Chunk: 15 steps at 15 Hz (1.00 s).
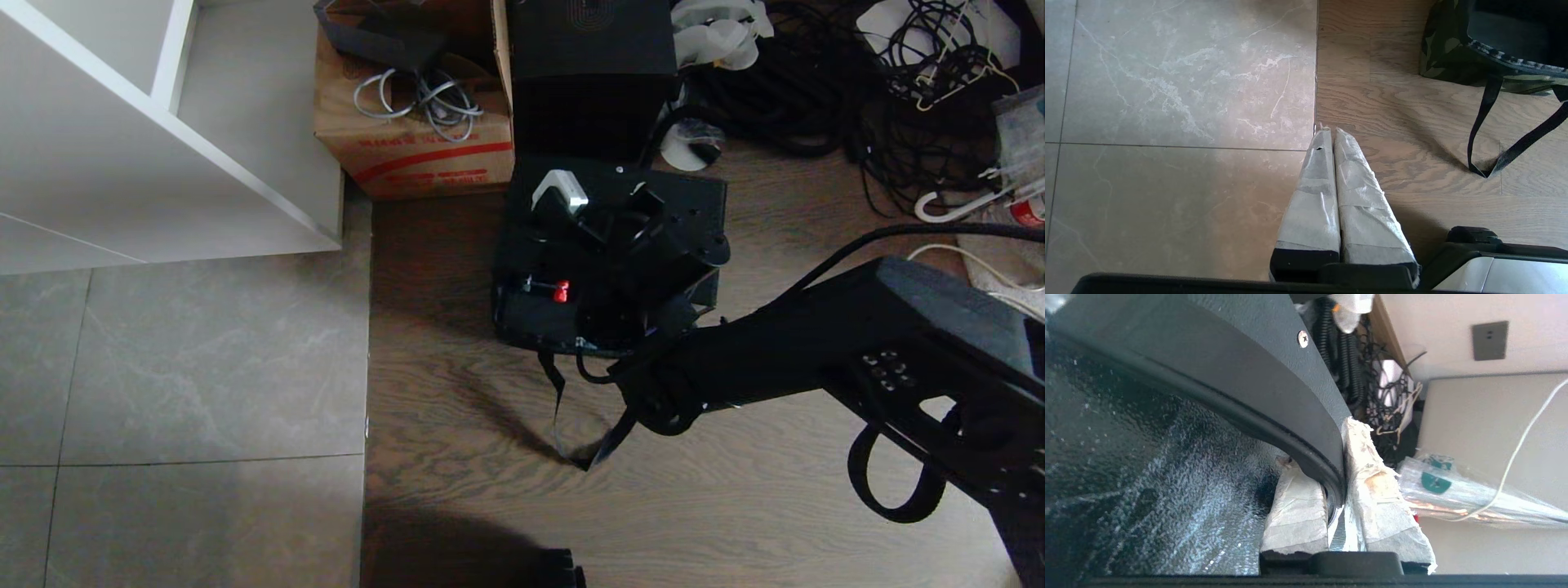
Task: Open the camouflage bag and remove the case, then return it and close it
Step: Lift the black box, then release the handle
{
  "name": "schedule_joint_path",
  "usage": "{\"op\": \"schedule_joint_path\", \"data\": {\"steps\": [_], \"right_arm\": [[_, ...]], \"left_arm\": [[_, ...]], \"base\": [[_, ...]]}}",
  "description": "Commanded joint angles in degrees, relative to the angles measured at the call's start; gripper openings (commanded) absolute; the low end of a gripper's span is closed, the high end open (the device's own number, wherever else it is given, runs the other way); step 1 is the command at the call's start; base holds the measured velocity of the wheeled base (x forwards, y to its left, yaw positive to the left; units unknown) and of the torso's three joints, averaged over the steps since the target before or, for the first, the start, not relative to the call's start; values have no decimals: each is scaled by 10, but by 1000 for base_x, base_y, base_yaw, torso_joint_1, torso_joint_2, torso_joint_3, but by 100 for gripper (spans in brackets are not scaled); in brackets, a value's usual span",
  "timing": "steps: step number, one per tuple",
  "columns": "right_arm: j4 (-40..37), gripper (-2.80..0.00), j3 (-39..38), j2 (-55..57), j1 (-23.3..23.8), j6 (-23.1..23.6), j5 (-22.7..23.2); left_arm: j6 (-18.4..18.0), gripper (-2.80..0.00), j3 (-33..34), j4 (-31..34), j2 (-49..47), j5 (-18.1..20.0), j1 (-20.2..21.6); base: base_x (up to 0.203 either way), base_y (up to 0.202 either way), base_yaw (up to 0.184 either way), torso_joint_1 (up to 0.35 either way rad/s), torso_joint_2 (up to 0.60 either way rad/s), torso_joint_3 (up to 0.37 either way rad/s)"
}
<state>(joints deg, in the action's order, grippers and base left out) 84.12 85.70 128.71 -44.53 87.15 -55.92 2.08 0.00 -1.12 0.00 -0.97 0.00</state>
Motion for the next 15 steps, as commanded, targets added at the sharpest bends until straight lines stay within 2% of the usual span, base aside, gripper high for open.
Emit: {"op": "schedule_joint_path", "data": {"steps": [1, 7, 9, 15], "right_arm": [[3, -280, -12, -23, 0, 4, -2], [3, -280, -59, -57, 44, 1, -3], [4, -280, -89, -74, 75, -2, -3], [5, -280, -100, -97, 159, -4, -3]], "left_arm": [[0, -280, 5, 0, 0, -1, 0], [0, -280, 5, 0, 0, -1, 0], [0, -280, 5, 0, 0, -1, 0], [0, -280, 5, 0, 0, 0, 0]], "base": [[0, 0, 0, 0, 0, 0], [0, 0, 0, 0, 0, 0], [0, 0, 0, 0, 0, 0], [0, 0, 0, 0, 0, 0]]}}
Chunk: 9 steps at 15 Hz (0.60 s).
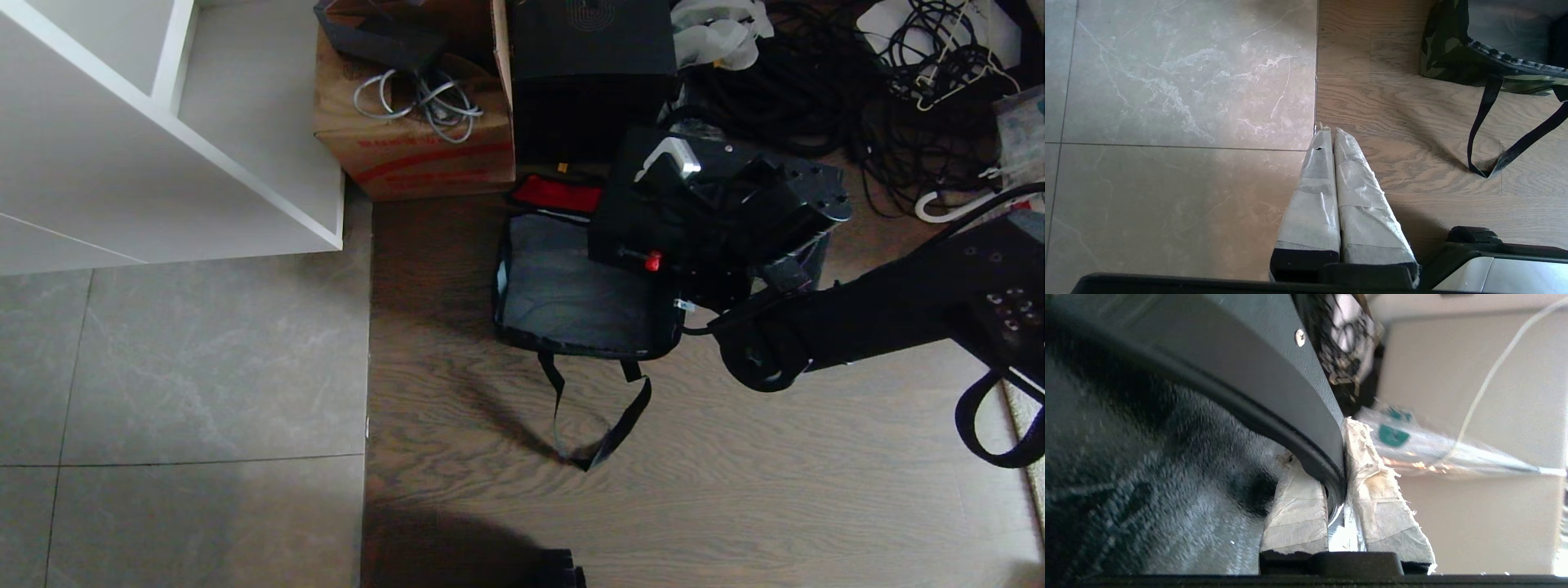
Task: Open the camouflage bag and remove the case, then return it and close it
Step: Release the handle
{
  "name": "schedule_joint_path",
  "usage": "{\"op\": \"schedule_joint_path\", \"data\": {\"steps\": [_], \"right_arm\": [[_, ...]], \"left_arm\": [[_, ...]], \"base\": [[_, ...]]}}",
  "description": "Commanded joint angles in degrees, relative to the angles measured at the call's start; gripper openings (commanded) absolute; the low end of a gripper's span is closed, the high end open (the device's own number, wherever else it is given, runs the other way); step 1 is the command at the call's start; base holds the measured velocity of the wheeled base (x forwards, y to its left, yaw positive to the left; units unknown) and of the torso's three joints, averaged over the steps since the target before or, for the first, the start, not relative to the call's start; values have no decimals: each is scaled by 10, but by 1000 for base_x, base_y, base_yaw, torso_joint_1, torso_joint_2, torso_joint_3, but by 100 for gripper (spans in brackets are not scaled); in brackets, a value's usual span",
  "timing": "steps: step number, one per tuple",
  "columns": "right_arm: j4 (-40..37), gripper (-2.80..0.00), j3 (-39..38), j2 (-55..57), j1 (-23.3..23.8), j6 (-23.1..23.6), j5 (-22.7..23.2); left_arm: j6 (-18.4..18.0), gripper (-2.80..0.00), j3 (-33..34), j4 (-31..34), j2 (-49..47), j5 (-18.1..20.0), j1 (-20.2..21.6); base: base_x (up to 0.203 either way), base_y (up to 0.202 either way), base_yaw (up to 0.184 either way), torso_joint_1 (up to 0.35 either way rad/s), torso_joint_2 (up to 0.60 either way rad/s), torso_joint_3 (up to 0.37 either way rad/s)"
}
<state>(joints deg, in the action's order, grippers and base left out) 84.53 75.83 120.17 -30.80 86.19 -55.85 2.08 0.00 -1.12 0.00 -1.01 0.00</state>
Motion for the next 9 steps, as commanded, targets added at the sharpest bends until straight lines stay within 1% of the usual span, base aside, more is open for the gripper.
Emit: {"op": "schedule_joint_path", "data": {"steps": [1, 6, 9], "right_arm": [[-1, -280, -2, -15, 33, 6, -4], [-1, -280, -17, -26, 95, 2, -4], [-4, -280, -23, -36, 124, 1, -4]], "left_arm": [[0, -280, 5, 0, 0, 0, 0], [0, -280, 5, 0, 0, 0, 0], [0, -280, 5, 0, 0, 0, 0]], "base": [[0, 0, 0, 0, 0, 0], [0, 0, 0, 0, 0, 0], [0, 0, 0, 0, 0, 0]]}}
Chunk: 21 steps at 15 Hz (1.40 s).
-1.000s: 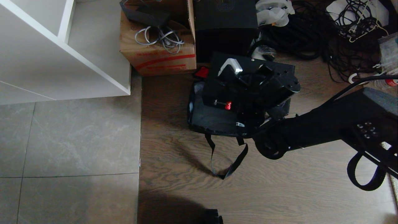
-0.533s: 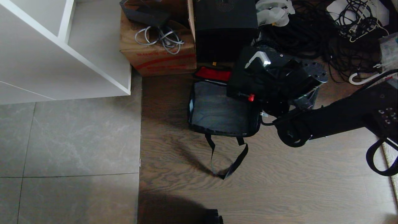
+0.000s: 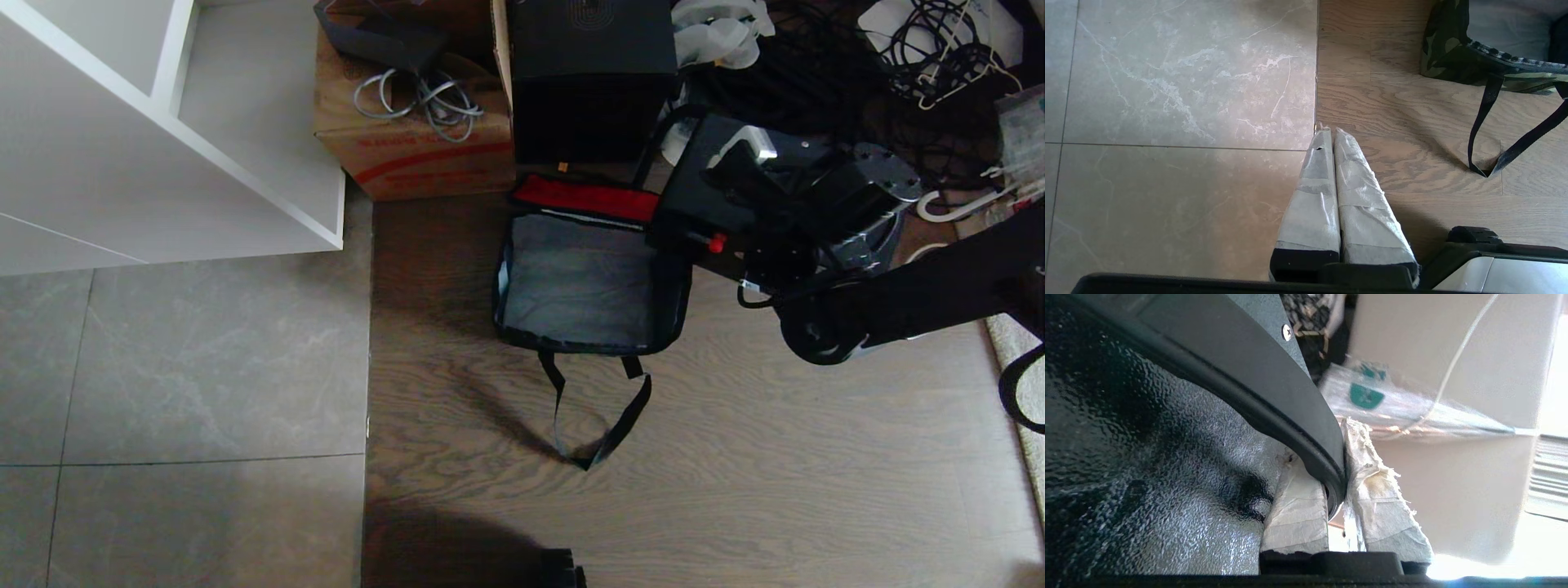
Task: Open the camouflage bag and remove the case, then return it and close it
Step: Release the handle
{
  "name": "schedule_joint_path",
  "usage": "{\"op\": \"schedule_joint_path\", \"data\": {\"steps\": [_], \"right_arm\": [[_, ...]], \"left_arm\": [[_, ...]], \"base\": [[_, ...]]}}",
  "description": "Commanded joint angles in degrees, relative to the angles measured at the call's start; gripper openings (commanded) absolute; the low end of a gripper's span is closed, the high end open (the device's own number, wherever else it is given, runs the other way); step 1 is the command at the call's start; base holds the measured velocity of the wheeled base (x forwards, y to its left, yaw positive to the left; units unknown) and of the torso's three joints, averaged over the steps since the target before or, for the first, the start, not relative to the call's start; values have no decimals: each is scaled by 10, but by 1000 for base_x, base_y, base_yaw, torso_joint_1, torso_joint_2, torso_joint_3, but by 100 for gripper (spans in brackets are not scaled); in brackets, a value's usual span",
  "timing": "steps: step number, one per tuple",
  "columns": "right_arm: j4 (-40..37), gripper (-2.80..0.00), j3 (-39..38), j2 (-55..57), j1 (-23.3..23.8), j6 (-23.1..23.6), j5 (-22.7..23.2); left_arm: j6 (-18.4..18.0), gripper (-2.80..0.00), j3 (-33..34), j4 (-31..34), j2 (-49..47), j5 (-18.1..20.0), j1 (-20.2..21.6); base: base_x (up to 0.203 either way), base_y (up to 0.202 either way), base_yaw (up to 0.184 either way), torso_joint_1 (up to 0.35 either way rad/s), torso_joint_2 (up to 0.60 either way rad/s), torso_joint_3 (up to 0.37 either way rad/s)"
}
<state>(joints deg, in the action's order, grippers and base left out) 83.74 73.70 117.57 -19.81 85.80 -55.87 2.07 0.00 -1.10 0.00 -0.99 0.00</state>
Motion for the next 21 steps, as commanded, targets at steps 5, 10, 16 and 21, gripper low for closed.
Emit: {"op": "schedule_joint_path", "data": {"steps": [5, 10, 16, 21], "right_arm": [[-33, -280, -15, -54, 28, -10, -4], [-72, -280, -48, -84, 61, -35, -3], [-77, -280, -61, -44, 123, -80, -4], [-77, -280, -53, 65, 138, -141, -4]], "left_arm": [[0, -280, 5, 0, 0, 0, 0], [0, -280, 5, 0, 0, 0, 0], [0, -280, 5, 0, 0, 0, 0], [0, -280, 5, 0, 0, -1, 0]], "base": [[0, 0, 0, 0, 0, 0], [0, 0, 0, 0, 0, 0], [0, 0, 0, 0, 0, 0], [0, 0, 0, 0, 0, 0]]}}
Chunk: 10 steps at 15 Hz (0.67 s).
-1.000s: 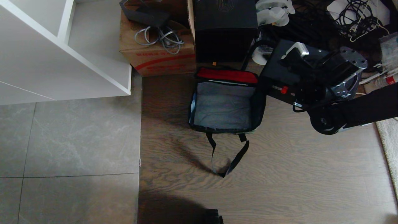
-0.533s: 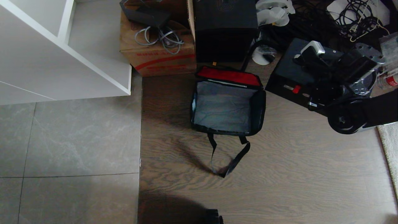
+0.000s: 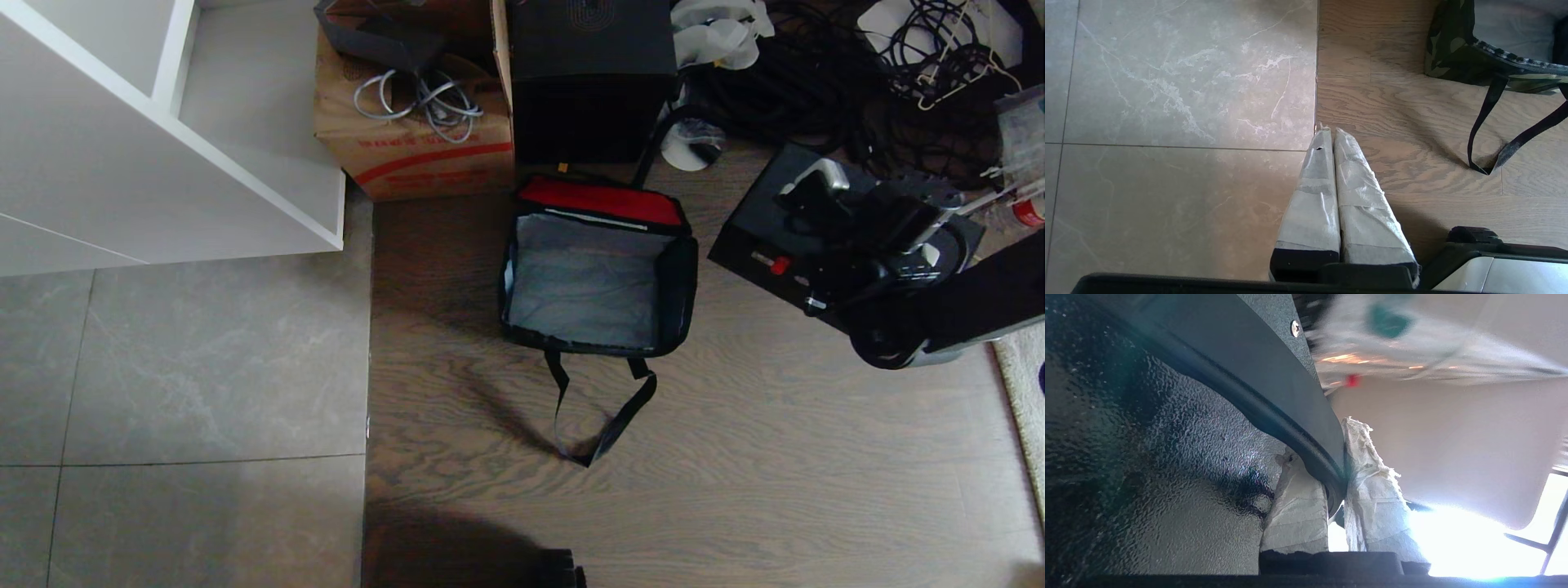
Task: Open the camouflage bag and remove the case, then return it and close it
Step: Release the handle
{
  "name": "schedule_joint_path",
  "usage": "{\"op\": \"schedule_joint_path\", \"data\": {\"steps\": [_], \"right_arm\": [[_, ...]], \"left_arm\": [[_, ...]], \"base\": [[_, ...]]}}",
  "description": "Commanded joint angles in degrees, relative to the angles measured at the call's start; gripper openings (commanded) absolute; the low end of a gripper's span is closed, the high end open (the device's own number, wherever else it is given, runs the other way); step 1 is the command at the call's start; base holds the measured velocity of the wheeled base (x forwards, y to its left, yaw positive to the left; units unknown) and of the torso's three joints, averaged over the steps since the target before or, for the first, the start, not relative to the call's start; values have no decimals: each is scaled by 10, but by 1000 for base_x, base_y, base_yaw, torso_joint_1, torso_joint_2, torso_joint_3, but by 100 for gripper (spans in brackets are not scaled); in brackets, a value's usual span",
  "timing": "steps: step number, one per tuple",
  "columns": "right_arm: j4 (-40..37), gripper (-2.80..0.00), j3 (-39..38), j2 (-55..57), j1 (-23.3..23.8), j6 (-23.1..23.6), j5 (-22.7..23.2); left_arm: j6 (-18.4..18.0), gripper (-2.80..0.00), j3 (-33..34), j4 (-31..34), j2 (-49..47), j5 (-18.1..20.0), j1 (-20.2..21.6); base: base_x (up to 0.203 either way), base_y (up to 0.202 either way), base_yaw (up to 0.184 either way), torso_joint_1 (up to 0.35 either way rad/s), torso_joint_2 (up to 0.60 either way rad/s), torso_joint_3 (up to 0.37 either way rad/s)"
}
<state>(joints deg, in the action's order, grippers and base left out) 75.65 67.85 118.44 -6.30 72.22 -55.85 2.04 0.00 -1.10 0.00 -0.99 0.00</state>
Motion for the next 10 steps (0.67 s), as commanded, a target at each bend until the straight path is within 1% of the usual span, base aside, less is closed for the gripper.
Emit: {"op": "schedule_joint_path", "data": {"steps": [1, 5, 7, 8, 10], "right_arm": [[4, -280, 16, 82, 3, -15, -4], [1, -280, 79, 181, 3, -42, -4], [-2, -280, 125, 210, 3, -47, -4], [-6, -280, 137, 224, 2, -48, -4], [-12, -280, 135, 243, 2, -54, -4]], "left_arm": [[1, -280, 5, 0, 0, 0, 0], [1, -280, 5, 0, 0, -1, 0], [1, -280, 5, 0, 0, -1, 0], [1, -280, 5, 0, 0, -1, 0], [1, -280, 5, 0, 0, 0, 0]], "base": [[0, 0, 0, 0, 0, 0], [0, 0, 0, 0, 0, 0], [0, 0, 0, 0, 0, 0], [0, 0, 0, 0, 0, 0], [0, 0, 0, 0, 0, 0]]}}
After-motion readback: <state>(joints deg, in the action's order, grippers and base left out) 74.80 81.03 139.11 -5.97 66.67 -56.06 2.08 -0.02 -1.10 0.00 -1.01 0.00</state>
